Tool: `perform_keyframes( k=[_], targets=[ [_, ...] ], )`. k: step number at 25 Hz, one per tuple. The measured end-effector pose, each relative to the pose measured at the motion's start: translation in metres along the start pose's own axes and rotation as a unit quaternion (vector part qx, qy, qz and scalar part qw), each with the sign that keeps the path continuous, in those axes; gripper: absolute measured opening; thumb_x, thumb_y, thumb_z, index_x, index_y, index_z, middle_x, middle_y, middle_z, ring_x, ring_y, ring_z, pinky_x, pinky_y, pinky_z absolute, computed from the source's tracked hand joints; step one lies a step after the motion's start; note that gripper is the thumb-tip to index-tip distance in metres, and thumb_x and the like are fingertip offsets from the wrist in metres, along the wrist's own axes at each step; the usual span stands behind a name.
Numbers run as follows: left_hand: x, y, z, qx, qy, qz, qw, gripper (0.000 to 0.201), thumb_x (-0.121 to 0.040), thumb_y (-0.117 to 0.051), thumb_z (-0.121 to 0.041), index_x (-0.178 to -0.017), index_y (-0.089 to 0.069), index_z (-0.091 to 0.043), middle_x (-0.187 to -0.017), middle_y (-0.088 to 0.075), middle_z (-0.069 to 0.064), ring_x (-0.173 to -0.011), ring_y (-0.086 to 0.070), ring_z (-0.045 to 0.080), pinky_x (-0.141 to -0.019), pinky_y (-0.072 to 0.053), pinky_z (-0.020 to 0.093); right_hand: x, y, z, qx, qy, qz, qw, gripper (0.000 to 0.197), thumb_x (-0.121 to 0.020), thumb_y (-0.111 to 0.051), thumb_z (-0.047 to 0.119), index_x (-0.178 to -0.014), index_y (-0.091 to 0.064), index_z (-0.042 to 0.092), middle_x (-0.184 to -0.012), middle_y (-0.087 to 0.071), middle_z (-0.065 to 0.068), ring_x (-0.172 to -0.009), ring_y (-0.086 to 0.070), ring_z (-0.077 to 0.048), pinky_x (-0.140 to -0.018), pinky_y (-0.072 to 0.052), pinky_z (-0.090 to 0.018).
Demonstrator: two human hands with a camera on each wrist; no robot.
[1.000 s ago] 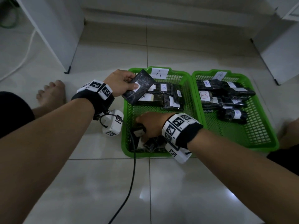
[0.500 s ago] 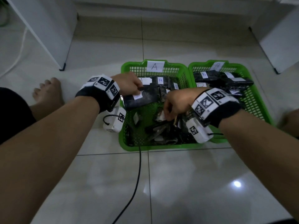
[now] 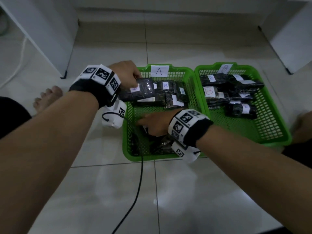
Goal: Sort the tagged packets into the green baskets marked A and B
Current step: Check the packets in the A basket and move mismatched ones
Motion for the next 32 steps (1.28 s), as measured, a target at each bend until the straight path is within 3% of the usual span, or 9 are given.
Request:
perform_keyframes(
  k=[3, 7, 11, 15, 20, 23, 26, 28, 32],
  targets=[
    [-0.001, -0.011, -0.003, 0.011, -0.005, 0.003, 1.000, 0.034, -0.090, -0.062, -0.008, -0.123, -0.069, -0.015, -0.120, -0.068, 0.006, -0.097, -0.057, 0.020, -0.080, -0.041, 0.029, -0.006, -0.010, -0.003, 0.039, -0.032, -0.009, 0.999, 0.060, -0.102, -0.045, 0.022, -0.159, -0.026, 0.025, -0.166, -0.018, -0.013, -0.150, -0.025, -0.034, -0.116, -0.030, -0.044],
    [-0.001, -0.013, -0.001, 0.029, 0.007, 0.010, 0.999, 0.034, -0.090, -0.064, -0.010, -0.123, -0.068, -0.017, -0.121, -0.066, 0.005, -0.097, -0.055, 0.018, -0.080, -0.040, 0.029, -0.007, -0.013, -0.007, 0.051, -0.009, -0.063, 0.997, 0.048, -0.095, -0.062, 0.022, -0.140, -0.051, 0.014, -0.140, -0.053, -0.013, -0.128, -0.051, -0.030, -0.094, -0.042, -0.033],
    [-0.003, -0.031, -0.005, 0.012, -0.004, 0.062, 0.998, 0.034, -0.084, -0.075, -0.014, -0.116, -0.068, -0.024, -0.104, -0.061, -0.006, -0.101, -0.057, 0.018, -0.086, -0.046, 0.031, 0.007, 0.006, -0.026, 0.029, -0.030, -0.068, 0.997, 0.037, -0.076, -0.072, 0.017, -0.112, -0.068, 0.024, -0.112, -0.067, -0.002, -0.102, -0.066, -0.026, -0.080, -0.056, -0.034],
    [-0.004, -0.060, -0.027, -0.016, -0.044, 0.100, 0.994, 0.030, -0.082, -0.074, -0.010, -0.108, -0.063, -0.021, -0.086, -0.051, -0.015, -0.097, -0.054, 0.018, -0.076, -0.040, 0.028, 0.036, 0.023, -0.069, 0.010, -0.121, -0.018, 0.992, 0.053, -0.094, -0.057, 0.009, -0.139, -0.059, 0.035, -0.150, -0.050, 0.006, -0.132, -0.052, -0.023, -0.097, -0.048, -0.032],
    [0.005, -0.076, -0.041, -0.098, -0.073, 0.083, 0.989, 0.033, -0.086, -0.058, -0.002, -0.113, -0.063, -0.020, -0.105, -0.056, -0.002, -0.100, -0.057, 0.023, -0.078, -0.045, 0.032, 0.026, 0.016, -0.092, 0.005, -0.157, -0.015, 0.988, 0.045, -0.101, -0.048, 0.020, -0.144, -0.055, 0.032, -0.156, -0.044, 0.000, -0.137, -0.047, -0.027, -0.109, -0.045, -0.040],
    [0.007, -0.066, -0.047, -0.121, -0.109, 0.045, 0.986, 0.026, -0.083, -0.060, -0.003, -0.101, -0.073, -0.016, -0.103, -0.066, 0.004, -0.099, -0.063, 0.026, -0.086, -0.054, 0.039, 0.021, 0.017, -0.096, 0.020, -0.175, -0.020, 0.984, 0.050, -0.103, -0.044, 0.029, -0.153, -0.043, 0.028, -0.162, -0.036, -0.001, -0.144, -0.039, -0.026, -0.112, -0.039, -0.037],
    [0.009, -0.097, -0.045, -0.145, -0.096, 0.185, 0.967, 0.017, -0.089, -0.058, -0.009, -0.079, -0.072, -0.007, -0.088, -0.069, 0.010, -0.077, -0.064, 0.022, -0.067, -0.055, 0.024, 0.023, 0.013, -0.090, 0.045, -0.174, 0.011, 0.984, 0.051, -0.107, -0.033, 0.019, -0.158, -0.031, 0.020, -0.165, -0.027, -0.004, -0.150, -0.029, -0.026, -0.116, -0.031, -0.037],
    [0.009, -0.112, -0.043, -0.180, -0.081, 0.233, 0.952, 0.019, -0.089, -0.054, -0.005, -0.075, -0.060, -0.015, -0.086, -0.062, 0.009, -0.068, -0.054, 0.018, -0.052, -0.043, 0.020, 0.020, 0.010, -0.092, 0.055, -0.175, 0.017, 0.983, 0.050, -0.107, -0.031, 0.014, -0.157, -0.035, 0.018, -0.164, -0.030, -0.006, -0.147, -0.034, -0.026, -0.112, -0.034, -0.035],
    [0.012, -0.112, -0.045, -0.171, -0.063, 0.297, 0.937, 0.018, -0.088, -0.053, -0.004, -0.098, -0.057, -0.018, -0.102, -0.055, 0.006, -0.088, -0.049, 0.021, -0.070, -0.043, 0.026, 0.024, 0.012, -0.089, 0.037, -0.172, 0.021, 0.984, 0.054, -0.105, -0.035, 0.015, -0.158, -0.032, 0.026, -0.165, -0.027, -0.003, -0.148, -0.031, -0.026, -0.109, -0.036, -0.034]
  ],
)
Point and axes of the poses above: each hand's wrist, its own x-axis away from the middle knuckle, its own y-axis out of the back of the hand, z = x × y, the point moved 6 cm from there along -x, towards the middle knuckle
